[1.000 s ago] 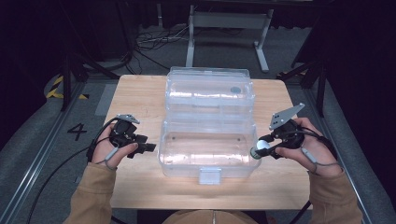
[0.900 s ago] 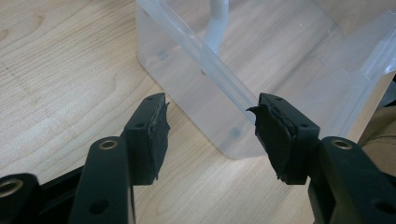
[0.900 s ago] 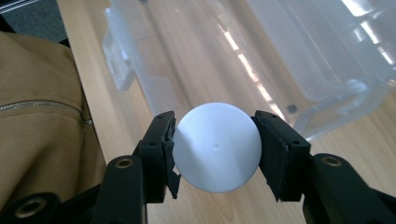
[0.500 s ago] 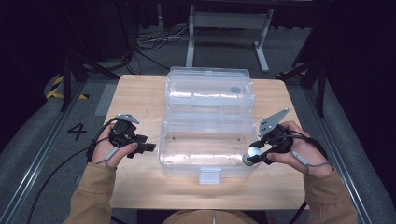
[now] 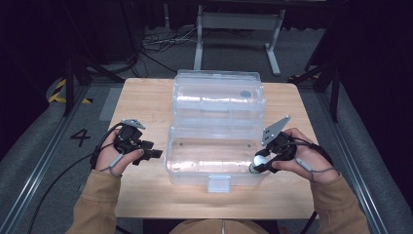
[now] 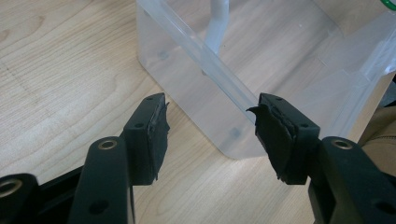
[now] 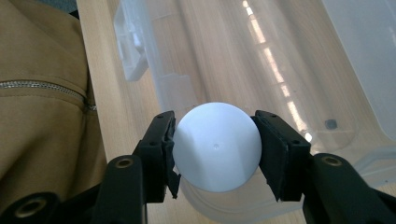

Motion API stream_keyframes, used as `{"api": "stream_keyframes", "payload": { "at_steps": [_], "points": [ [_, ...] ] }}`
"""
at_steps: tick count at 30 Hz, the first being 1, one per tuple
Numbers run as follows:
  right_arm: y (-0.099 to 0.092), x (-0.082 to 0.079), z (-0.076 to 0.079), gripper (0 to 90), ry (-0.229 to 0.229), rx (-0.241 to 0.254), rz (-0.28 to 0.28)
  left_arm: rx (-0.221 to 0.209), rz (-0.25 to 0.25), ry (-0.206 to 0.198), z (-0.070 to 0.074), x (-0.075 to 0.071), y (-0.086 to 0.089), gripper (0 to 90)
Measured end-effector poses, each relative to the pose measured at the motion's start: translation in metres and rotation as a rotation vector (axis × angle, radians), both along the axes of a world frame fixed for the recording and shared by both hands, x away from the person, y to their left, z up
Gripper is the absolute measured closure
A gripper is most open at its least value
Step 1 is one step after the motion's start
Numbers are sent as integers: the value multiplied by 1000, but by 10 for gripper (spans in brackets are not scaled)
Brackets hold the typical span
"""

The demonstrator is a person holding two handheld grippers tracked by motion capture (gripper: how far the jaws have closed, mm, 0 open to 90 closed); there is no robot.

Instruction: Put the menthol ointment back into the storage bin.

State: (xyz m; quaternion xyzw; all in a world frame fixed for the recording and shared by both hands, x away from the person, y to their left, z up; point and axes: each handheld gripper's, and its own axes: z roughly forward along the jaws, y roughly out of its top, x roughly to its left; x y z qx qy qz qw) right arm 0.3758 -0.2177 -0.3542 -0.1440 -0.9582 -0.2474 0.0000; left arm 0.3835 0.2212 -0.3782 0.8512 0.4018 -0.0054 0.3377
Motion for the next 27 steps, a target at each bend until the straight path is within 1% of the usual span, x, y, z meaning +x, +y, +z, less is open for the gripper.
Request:
{"api": "stream_keyframes", "payload": {
  "at_steps": [2, 4, 9, 10, 12, 13, 15, 16, 17, 21, 23, 25, 27],
  "points": [
    [1, 2, -3, 504, 1, 0, 6, 1, 0, 1, 0, 0, 0, 442],
    [2, 4, -6, 504, 4, -17, 7, 1, 1, 1, 0, 0, 0, 442],
    [4, 8, -13, 504, -8, -46, 23, 0, 1, 1, 0, 0, 0, 442],
    [4, 9, -14, 504, -16, -50, 35, 0, 1, 1, 0, 0, 0, 442],
    [4, 10, -17, 504, -8, -64, 30, 0, 1, 1, 0, 0, 0, 442],
    [5, 12, -19, 504, -12, -63, 44, 0, 1, 1, 0, 0, 0, 442],
    [5, 13, -21, 504, 10, -78, 31, -1, 3, 3, 0, 0, 0, 442],
    [6, 14, -23, 504, 9, -81, 36, 1, 2, 3, -1, 0, 0, 442],
    [6, 14, -23, 504, 16, -91, 25, 1, 2, 4, -1, 0, 0, 442],
    [6, 18, -27, 504, 23, -92, 37, 2, 3, 5, -1, 0, 0, 442],
    [6, 20, -31, 504, 32, -107, 34, 2, 4, 5, -1, 0, 0, 442],
    [6, 21, -31, 504, 33, -108, 36, 1, 6, 6, -2, 0, 1, 442],
    [6, 22, -33, 504, 38, -118, 35, 1, 5, 6, -2, 0, 1, 442]
  ]
}}
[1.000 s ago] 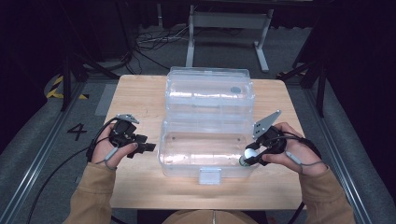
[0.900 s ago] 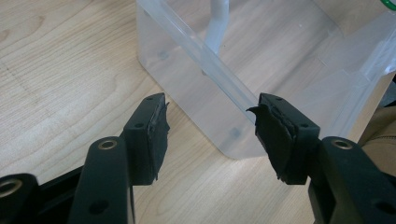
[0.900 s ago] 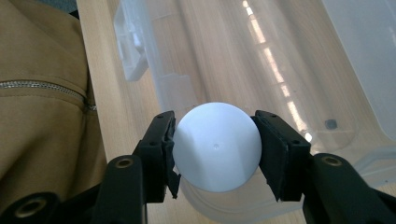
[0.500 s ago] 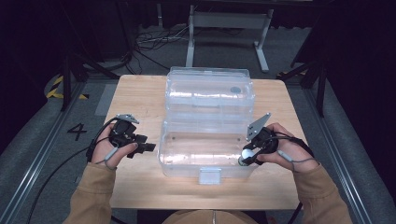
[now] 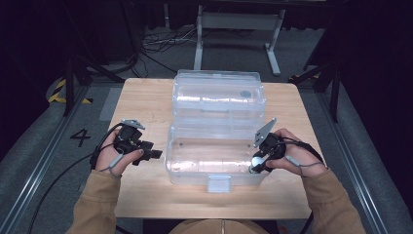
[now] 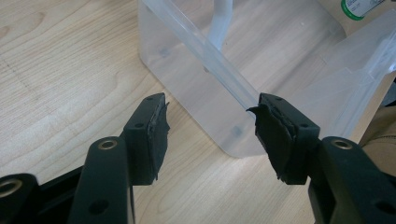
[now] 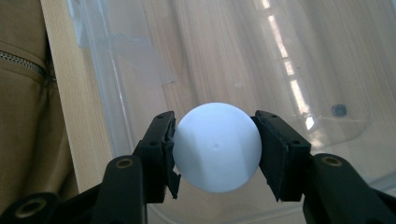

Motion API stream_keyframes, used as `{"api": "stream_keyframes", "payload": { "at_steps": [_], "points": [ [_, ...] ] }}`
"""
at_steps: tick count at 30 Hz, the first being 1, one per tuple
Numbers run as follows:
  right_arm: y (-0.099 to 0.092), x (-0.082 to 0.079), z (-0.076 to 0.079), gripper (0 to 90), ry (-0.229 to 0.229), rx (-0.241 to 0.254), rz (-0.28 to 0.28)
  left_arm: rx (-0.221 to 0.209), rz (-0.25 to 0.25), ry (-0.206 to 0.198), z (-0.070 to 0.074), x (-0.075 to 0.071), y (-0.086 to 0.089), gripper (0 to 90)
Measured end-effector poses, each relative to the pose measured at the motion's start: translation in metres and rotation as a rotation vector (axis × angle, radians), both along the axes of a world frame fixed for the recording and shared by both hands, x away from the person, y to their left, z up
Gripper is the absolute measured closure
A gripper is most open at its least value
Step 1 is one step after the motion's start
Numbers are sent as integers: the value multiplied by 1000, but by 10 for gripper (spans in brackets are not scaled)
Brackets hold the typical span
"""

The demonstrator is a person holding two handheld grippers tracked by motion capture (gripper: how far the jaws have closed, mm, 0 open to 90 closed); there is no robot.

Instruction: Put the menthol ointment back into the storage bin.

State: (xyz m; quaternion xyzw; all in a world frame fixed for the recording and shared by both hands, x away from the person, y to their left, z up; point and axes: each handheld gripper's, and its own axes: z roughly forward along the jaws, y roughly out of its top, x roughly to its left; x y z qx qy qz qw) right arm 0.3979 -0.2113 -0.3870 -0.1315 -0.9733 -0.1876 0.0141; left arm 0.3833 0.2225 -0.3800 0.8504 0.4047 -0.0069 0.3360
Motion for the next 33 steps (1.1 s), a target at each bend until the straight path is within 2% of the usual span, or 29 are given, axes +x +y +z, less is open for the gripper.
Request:
{"api": "stream_keyframes", "payload": {
  "at_steps": [21, 33],
  "points": [
    [6, 9, -12, 503, 28, -59, 27, 5, 22, 5, -1, -6, 8, 442],
    [6, 11, -18, 503, 46, -91, 19, 8, 20, 4, -2, -6, 8, 442]
  ]
}}
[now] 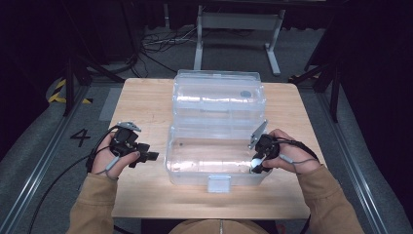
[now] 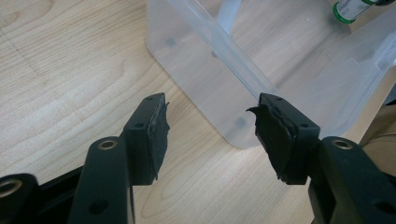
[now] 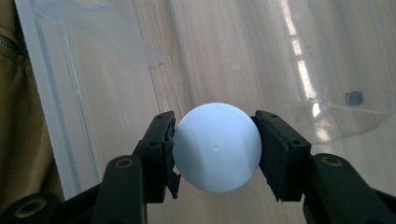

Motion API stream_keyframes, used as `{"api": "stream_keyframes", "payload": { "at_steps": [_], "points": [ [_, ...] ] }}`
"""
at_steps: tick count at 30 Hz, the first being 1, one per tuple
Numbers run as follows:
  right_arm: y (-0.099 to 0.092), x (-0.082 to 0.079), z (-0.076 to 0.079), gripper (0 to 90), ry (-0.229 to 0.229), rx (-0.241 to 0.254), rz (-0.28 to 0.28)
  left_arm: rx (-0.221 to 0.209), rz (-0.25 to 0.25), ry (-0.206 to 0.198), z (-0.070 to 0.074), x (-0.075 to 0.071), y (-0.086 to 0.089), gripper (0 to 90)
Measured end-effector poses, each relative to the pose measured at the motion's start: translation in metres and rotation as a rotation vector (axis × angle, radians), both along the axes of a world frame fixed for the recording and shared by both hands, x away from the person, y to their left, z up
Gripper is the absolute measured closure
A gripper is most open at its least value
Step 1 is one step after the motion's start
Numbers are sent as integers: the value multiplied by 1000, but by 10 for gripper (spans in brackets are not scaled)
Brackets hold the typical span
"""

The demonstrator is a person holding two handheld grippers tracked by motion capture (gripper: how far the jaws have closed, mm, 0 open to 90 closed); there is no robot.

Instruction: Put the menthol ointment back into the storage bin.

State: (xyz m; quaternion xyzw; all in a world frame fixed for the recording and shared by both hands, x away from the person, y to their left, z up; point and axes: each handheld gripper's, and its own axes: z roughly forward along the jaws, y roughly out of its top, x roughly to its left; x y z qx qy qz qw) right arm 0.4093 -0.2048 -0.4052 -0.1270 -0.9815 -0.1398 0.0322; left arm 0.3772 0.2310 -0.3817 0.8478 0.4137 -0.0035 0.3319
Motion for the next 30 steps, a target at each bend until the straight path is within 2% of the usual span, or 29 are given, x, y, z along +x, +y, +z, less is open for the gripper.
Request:
{"api": "stream_keyframes", "payload": {
  "at_steps": [11, 26, 30],
  "points": [
    [2, 1, -5, 502, 17, -10, 3, -3, 4, 4, 0, 0, 1, 441],
    [3, 0, -5, 499, 15, -18, 7, -2, 6, 8, -1, 0, 1, 440],
    [2, 0, -5, 467, 28, 6, 1, -4, 9, 13, -2, 0, 1, 438]
  ]
}}
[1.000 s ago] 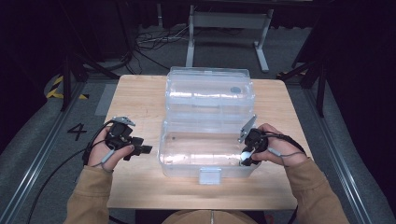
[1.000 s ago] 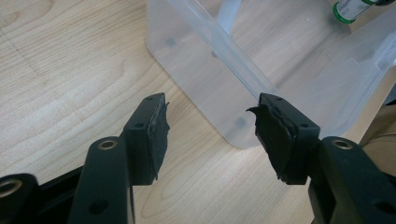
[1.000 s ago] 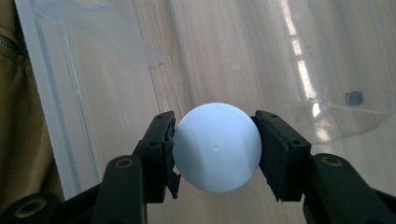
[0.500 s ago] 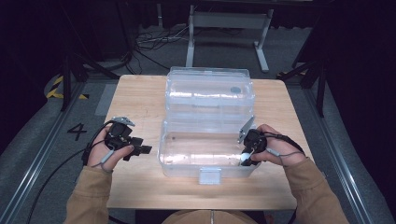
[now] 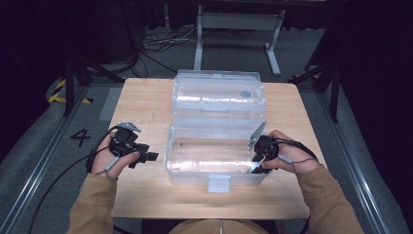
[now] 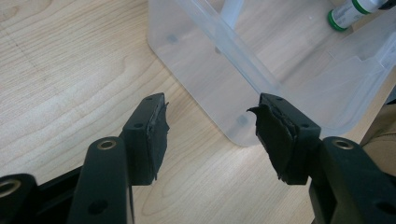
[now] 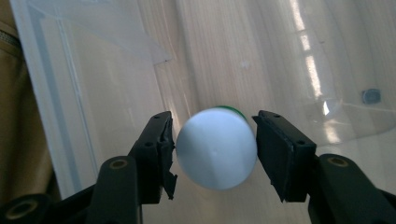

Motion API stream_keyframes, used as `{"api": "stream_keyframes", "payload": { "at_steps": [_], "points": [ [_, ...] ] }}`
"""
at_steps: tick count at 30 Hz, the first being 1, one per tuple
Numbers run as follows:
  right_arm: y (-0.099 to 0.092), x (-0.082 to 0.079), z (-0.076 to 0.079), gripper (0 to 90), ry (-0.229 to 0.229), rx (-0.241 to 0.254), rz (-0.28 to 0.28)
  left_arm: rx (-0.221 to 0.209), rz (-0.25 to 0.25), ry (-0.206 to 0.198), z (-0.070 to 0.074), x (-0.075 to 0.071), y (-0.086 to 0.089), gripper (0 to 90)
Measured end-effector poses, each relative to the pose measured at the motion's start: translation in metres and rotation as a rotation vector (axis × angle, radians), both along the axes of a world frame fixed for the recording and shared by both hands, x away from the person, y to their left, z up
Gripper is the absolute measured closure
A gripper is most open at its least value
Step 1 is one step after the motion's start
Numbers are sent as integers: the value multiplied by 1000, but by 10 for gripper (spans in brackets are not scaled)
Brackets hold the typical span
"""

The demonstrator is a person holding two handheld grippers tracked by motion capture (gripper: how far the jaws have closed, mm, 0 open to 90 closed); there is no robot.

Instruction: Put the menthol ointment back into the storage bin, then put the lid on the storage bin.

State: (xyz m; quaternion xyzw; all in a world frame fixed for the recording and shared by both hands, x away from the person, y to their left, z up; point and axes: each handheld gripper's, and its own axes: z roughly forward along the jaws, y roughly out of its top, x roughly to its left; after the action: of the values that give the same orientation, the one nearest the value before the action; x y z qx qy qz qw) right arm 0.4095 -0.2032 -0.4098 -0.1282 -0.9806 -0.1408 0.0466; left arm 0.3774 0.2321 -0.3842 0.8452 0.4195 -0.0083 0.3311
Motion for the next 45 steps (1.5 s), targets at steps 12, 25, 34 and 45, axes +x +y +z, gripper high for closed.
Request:
{"api": "stream_keyframes", "payload": {
  "at_steps": [12, 25, 34, 45],
  "points": [
    [-9, -2, 8, 447, -29, 74, -69, -4, -19, -3, 0, 7, -5, 438],
    [-39, -8, 41, 453, -166, 316, -176, -7, -53, -7, 3, 13, -17, 438],
    [-54, -11, 63, 466, -227, 499, -261, -13, -81, -20, 7, 10, -22, 439],
    [-62, -10, 85, 468, -283, 638, -301, -43, -147, -49, 18, -3, -35, 441]
  ]
}}
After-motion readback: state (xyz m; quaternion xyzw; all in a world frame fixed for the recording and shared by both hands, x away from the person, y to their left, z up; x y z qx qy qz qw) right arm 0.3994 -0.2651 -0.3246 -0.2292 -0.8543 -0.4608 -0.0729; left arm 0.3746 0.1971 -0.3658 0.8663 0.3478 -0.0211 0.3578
